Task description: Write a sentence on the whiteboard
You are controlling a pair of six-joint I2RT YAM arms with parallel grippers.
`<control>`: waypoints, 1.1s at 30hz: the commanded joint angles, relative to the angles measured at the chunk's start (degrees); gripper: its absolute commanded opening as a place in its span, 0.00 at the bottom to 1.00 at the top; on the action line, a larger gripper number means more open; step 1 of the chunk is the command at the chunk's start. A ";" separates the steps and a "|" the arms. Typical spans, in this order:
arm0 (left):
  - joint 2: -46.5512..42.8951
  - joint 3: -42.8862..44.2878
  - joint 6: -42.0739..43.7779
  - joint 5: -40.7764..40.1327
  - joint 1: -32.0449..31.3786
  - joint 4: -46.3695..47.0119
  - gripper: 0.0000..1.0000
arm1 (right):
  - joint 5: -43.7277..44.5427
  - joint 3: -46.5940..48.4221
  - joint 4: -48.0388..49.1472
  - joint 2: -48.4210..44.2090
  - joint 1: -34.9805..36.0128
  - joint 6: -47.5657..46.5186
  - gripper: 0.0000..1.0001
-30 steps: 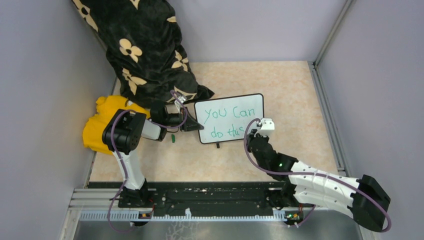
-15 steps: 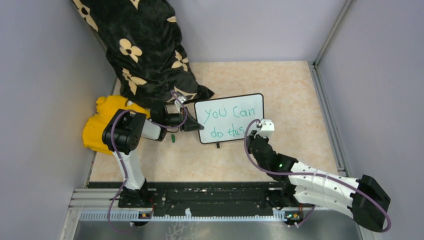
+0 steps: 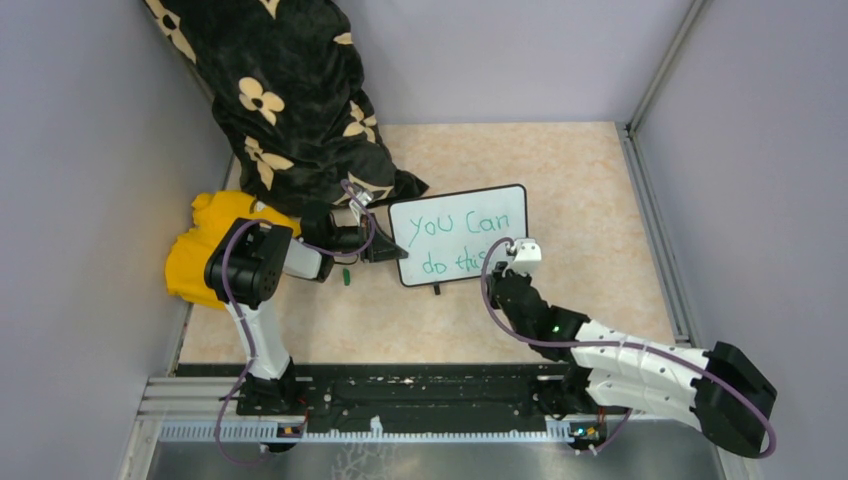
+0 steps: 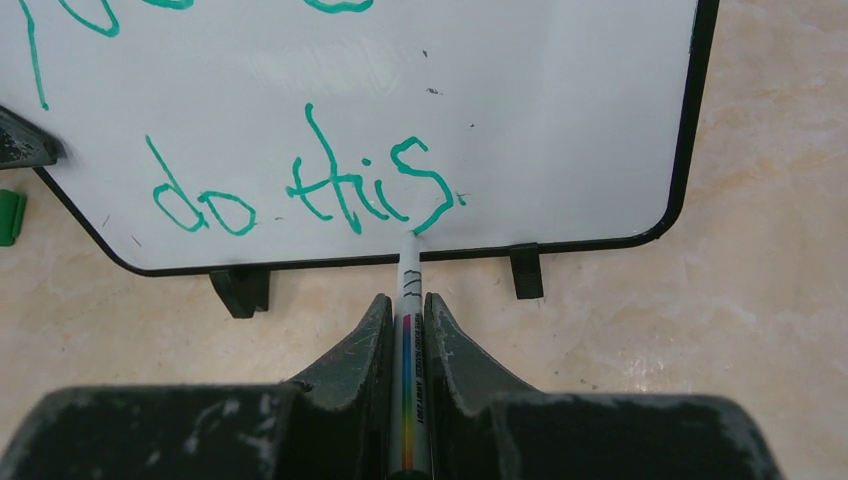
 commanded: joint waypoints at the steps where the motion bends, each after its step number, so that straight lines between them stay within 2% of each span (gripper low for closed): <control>1: 0.82 -0.01 0.25 -0.26 -0.37 -4.65 0.17 | 0.17 1.95 1.76 -0.95 -0.67 -0.01 0.00; 11: 0.69 0.08 0.31 -0.10 -0.37 -4.78 0.19 | 0.78 4.07 -9.32 -16.86 -0.67 -3.02 0.00; 17: 0.64 0.15 0.22 -0.17 -0.37 -4.87 0.19 | 5.22 2.72 -12.76 -21.85 -0.62 -2.97 0.00; 33: 0.78 0.68 1.47 -0.27 -0.37 -7.45 0.19 | 5.08 -0.75 -7.33 -18.16 -0.67 -0.66 0.00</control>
